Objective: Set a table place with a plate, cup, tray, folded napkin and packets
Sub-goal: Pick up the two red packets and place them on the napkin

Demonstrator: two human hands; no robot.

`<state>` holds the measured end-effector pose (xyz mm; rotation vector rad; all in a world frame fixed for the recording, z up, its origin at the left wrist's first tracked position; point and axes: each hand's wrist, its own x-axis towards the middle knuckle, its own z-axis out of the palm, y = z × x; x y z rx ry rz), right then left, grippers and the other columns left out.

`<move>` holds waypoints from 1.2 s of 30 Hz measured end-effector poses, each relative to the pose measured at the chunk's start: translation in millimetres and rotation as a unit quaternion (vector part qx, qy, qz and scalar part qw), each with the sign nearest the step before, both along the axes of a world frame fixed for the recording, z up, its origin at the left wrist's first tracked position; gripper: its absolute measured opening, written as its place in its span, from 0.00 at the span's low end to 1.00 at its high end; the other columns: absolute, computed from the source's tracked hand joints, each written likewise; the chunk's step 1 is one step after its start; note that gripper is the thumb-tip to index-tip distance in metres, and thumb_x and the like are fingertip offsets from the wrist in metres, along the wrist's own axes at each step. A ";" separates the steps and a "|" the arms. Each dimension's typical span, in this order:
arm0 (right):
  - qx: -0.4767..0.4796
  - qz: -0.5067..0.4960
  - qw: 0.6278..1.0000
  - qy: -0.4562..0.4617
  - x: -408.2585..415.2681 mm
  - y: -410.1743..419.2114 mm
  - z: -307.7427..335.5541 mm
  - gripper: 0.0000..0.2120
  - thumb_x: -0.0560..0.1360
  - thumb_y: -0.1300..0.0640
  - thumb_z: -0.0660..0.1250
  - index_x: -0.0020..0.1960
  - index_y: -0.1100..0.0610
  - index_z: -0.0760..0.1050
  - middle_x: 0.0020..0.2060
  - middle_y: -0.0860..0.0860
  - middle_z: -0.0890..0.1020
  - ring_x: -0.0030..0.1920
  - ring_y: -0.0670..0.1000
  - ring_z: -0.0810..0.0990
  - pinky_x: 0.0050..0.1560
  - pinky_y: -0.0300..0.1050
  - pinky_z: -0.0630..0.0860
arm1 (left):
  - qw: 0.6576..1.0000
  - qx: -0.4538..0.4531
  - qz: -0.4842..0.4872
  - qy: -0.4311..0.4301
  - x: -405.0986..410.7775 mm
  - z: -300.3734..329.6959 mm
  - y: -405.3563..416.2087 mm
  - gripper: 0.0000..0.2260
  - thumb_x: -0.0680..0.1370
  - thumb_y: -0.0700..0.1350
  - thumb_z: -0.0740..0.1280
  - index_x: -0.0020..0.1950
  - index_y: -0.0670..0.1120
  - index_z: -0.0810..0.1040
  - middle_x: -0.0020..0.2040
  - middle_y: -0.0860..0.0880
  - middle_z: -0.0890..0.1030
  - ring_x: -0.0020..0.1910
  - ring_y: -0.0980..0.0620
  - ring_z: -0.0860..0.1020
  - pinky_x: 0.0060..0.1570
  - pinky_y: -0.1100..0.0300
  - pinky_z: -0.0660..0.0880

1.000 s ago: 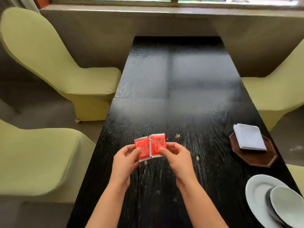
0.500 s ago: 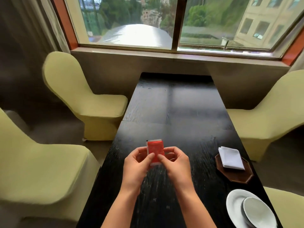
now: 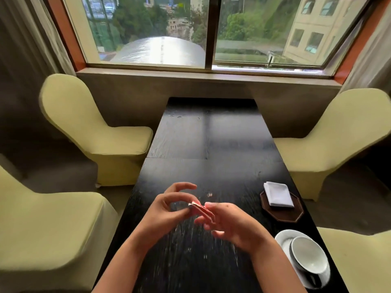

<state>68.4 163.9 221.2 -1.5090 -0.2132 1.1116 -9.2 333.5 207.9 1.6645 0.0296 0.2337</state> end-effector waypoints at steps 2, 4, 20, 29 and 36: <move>0.053 0.008 0.998 0.020 -2.2 -3.0 -4.5 0.07 0.73 0.53 0.67 0.44 0.55 0.81 0.32 0.47 0.81 0.33 0.44 0.73 0.39 0.41 0.63 | 0.999 -0.015 -0.037 0.020 -0.3 4.0 -0.7 0.17 0.63 0.59 0.75 0.41 0.48 0.85 0.60 0.55 0.78 0.65 0.56 0.72 0.59 0.67 0.68; 0.090 -0.015 0.995 0.051 -3.2 -5.0 -11.6 0.06 0.71 0.56 0.69 0.46 0.56 0.81 0.30 0.46 0.79 0.30 0.42 0.71 0.35 0.40 0.59 | 0.998 -0.013 -0.057 0.030 0.0 4.2 -1.8 0.15 0.65 0.55 0.75 0.46 0.48 0.85 0.62 0.56 0.76 0.67 0.56 0.70 0.64 0.59 0.66; 0.058 -0.300 0.935 -0.180 -20.2 2.2 -30.7 0.06 0.71 0.60 0.71 0.47 0.60 0.78 0.42 0.56 0.84 0.43 0.50 0.82 0.43 0.39 0.76 | 0.973 -0.012 0.227 0.047 -16.9 -9.6 -44.2 0.04 0.71 0.38 0.72 0.41 0.47 0.83 0.38 0.51 0.85 0.38 0.54 0.83 0.38 0.64 0.78; 0.013 -0.312 0.936 -0.162 -24.3 -37.6 -27.0 0.04 0.71 0.61 0.72 0.42 0.58 0.77 0.40 0.59 0.83 0.44 0.57 0.82 0.47 0.50 0.77 | 0.981 -0.011 0.187 0.053 -8.2 -23.3 -71.0 0.04 0.71 0.38 0.73 0.37 0.45 0.83 0.33 0.49 0.84 0.33 0.56 0.81 0.35 0.66 0.76; 0.003 -0.308 0.937 -0.166 -12.4 -102.5 -19.9 0.04 0.72 0.67 0.68 0.41 0.60 0.80 0.31 0.50 0.81 0.28 0.36 0.79 0.31 0.27 0.72 | 0.986 -0.058 0.127 0.088 13.1 -30.8 -108.5 0.05 0.71 0.35 0.72 0.36 0.43 0.83 0.28 0.50 0.81 0.27 0.60 0.75 0.29 0.69 0.70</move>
